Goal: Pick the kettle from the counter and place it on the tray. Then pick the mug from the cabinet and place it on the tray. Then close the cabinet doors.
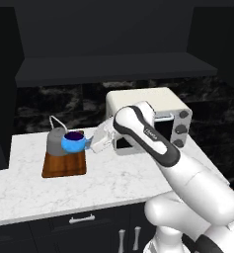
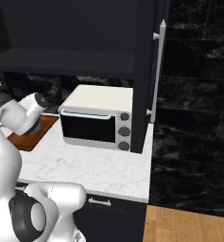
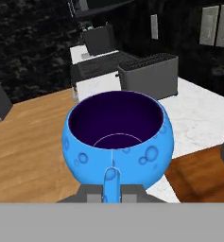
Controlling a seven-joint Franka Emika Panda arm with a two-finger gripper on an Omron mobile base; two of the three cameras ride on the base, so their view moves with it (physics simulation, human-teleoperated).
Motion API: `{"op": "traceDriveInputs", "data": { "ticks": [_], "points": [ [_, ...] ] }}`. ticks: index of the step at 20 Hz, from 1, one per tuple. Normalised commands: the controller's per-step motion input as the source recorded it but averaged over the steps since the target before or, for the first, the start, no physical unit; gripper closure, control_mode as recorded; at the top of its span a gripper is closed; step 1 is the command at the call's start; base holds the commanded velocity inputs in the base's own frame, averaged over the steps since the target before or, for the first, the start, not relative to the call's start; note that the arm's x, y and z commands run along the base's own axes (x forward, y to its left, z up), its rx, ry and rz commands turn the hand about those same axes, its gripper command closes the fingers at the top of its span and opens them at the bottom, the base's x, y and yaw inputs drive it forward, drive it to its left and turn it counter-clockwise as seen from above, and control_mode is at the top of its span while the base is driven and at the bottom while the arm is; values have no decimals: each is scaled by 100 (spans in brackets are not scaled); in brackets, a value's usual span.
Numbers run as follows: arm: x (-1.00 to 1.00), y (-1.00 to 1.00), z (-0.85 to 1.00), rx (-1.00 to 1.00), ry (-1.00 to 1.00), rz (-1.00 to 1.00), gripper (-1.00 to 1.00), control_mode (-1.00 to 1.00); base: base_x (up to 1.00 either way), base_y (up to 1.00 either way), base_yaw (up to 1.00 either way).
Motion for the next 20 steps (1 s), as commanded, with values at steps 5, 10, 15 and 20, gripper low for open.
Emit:
{"op": "traceDriveInputs", "data": {
  "ticks": [5, 10, 15, 20],
  "points": [
    [9, 29, -83, 0, 13, 0, 100, -100, 0, 0, 0],
    [17, 1, -47, 0, 8, 0, 100, -100, 0, 0, 0],
    [8, 0, -4, 0, 3, 0, 100, -100, 0, 0, 0],
    [6, 0, 0, 0, 0, 0, 100, -100, 0, 0, 0]
  ]
}}
